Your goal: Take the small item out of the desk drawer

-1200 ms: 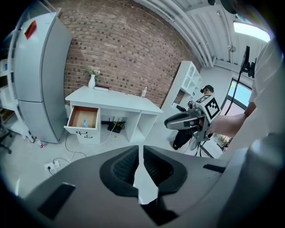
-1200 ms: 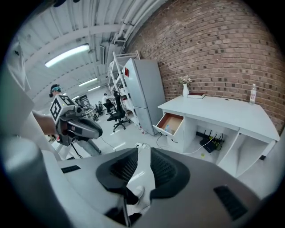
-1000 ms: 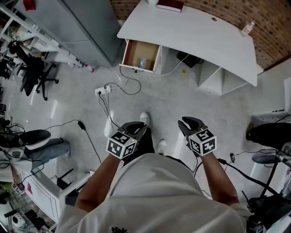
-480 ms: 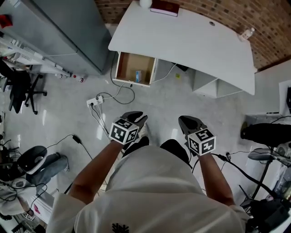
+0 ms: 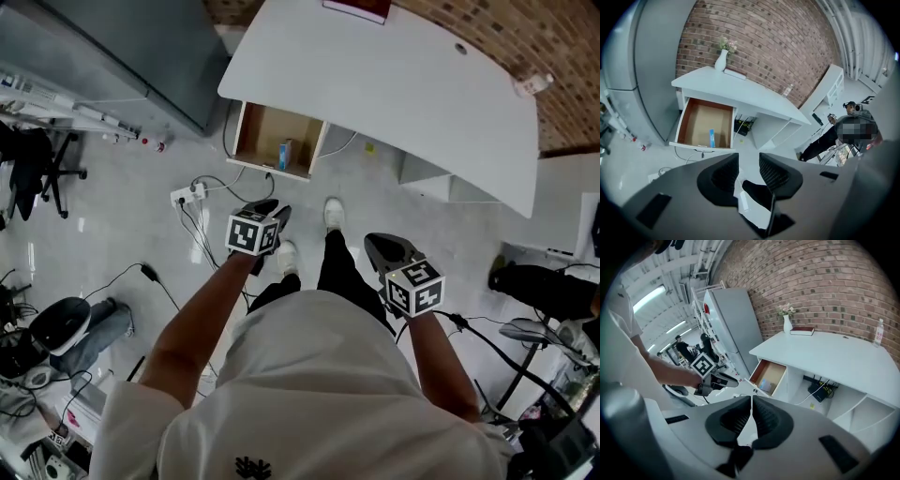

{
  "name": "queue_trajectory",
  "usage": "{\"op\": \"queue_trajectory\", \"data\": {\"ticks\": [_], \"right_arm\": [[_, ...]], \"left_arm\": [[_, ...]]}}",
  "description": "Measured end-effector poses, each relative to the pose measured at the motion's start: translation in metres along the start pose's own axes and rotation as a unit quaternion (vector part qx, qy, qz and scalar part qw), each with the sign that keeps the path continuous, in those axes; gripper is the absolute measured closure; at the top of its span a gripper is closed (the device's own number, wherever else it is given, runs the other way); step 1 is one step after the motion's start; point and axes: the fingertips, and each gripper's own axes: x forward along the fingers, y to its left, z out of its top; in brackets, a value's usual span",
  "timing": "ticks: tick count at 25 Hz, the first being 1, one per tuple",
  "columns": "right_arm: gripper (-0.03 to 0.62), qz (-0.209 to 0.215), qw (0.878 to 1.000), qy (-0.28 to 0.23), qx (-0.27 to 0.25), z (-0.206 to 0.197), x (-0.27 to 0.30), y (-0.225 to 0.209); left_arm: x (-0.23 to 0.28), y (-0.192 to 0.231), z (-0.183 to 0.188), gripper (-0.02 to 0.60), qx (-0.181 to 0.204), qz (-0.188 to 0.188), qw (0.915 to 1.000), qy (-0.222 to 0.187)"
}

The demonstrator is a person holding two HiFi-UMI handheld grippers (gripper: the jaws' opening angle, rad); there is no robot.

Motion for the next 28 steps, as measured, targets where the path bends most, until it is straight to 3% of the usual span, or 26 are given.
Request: {"op": "queue_trajectory", "data": {"ticks": [6,11,16,28], "right_arm": [[0.556,0.041,0.998,0.039,-0.014,0.031,0.021,-0.061],[0.556,0.051,0.997,0.064,-0.011,0.03,0.029,-0.1],[0.556,0.061,0.993,0.099,-0.007,0.03,0.051,-0.142],[0.556,0.08,0.987,0.141,0.01,0.031,0.089,-0.191]], "left_arm": [[0.064,0.05,0.035,0.413,-0.073,0.056,0.9956,0.019],[0.114,0.079,0.044,0.384,-0.062,0.098,0.9924,0.042],[0.165,0.121,0.049,0.373,-0.086,0.133,0.985,0.07],[0.237,0.18,0.057,0.371,-0.103,0.182,0.9721,0.107]]}}
